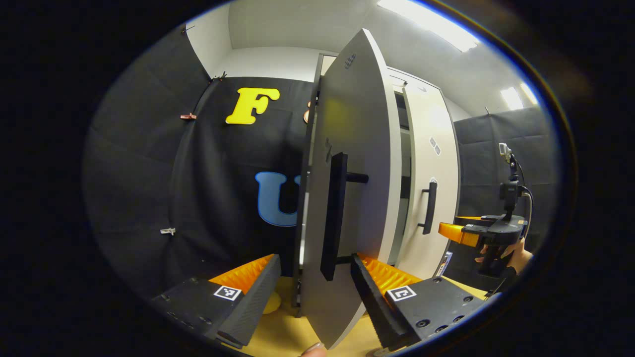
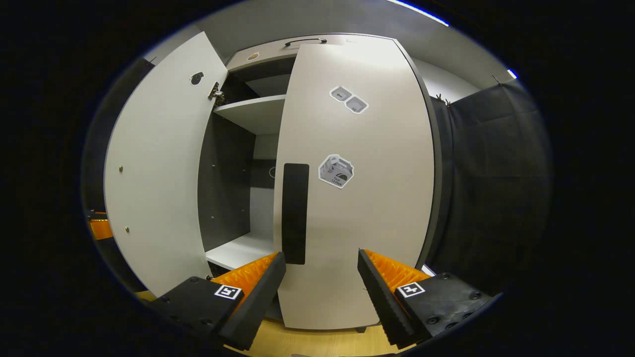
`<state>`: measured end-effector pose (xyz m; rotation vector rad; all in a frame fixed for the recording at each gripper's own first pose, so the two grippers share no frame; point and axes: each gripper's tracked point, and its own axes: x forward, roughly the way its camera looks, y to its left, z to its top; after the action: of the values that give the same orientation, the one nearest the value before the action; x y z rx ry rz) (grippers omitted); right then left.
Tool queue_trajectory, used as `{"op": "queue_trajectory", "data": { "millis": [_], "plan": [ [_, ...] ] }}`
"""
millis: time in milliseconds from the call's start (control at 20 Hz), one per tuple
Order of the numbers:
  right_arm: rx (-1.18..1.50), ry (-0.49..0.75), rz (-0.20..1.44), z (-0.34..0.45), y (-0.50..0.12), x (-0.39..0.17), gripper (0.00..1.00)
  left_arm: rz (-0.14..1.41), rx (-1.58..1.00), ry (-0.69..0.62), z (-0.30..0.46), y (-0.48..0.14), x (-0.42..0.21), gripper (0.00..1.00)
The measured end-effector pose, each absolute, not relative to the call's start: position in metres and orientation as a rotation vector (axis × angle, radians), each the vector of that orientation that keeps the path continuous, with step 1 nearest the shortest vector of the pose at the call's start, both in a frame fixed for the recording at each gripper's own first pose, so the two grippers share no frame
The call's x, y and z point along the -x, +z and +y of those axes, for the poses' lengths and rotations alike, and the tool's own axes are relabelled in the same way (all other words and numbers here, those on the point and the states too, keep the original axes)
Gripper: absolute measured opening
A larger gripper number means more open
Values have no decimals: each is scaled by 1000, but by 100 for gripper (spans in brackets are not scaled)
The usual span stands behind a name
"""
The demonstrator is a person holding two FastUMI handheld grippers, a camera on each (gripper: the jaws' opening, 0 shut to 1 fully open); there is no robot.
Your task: Grasp the bottle in the cabinet with the left hand and place it on the coaster, then close the right door with the right hand and the left door with the left hand.
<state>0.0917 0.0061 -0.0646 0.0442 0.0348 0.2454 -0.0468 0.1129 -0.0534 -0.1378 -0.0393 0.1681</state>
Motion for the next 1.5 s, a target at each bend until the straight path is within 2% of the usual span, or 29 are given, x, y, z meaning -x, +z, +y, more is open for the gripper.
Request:
{"op": "queue_trajectory", "data": {
  "millis": [100,600,1000,1500],
  "plan": [
    [-46,272,37,0,-67,-94,98,-51,150,170,100,-52,36,84],
    [-69,319,1,-43,-54,-95,98,-65,103,99,18,-46,-36,87],
    [-92,304,-24,-58,-42,-64,97,-54,124,82,-1,-47,-39,87],
    [-98,250,8,-31,-43,-27,98,-37,108,80,-9,-46,-40,87]
  ]
}}
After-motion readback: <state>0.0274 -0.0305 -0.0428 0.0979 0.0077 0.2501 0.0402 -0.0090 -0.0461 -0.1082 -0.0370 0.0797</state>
